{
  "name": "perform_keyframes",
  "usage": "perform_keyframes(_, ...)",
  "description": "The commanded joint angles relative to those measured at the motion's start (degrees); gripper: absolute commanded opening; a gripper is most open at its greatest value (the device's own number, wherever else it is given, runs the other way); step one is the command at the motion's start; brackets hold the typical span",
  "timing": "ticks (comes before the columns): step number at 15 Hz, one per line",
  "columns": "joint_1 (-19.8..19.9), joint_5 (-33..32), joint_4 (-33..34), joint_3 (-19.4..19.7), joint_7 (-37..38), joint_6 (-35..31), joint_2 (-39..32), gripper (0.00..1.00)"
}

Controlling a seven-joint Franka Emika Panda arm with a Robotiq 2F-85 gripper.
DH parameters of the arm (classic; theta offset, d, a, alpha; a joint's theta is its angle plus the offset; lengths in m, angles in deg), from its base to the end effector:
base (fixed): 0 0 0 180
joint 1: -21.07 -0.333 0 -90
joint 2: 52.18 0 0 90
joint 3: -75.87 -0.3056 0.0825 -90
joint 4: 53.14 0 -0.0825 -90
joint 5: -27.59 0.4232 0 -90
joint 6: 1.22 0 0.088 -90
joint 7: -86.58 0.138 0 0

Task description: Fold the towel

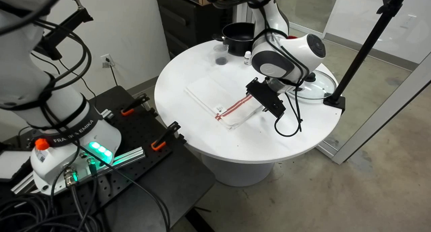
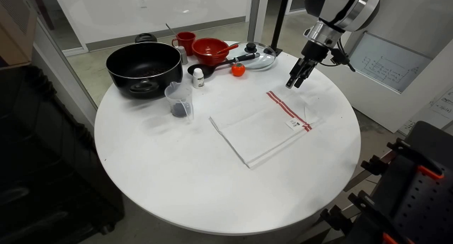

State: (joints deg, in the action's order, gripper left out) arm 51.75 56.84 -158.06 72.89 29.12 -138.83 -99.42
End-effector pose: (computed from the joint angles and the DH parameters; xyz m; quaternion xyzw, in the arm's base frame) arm 0.5436 -0.2666 -0.0086 -0.9776 -0.0403 -0.0195 0.2056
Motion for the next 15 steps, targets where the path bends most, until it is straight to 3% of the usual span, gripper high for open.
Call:
perform_keyframes(1,-0.22,-0.80,-0.39,0.43,2.65,-0.24,-0.71,1.00)
perform_keyframes(10,1.61,-1.54,1.55,0.38,4.45,1.67,-5.50,0.99)
perform_keyframes(12,2.00,-1.85,1.14,0.23,4.00,1.60,-5.80,0.86)
perform_keyframes(13,2.12,-2.11,0.89,0.22,3.83,1.66,-5.86,0.70)
perform_keyframes(14,2.28,-2.30,0.66,0.15,3.62,1.67,-5.65,0.74)
perform_keyframes(15,2.39,-2.44,0.40,0.10,3.54,1.87,-5.28,0.84)
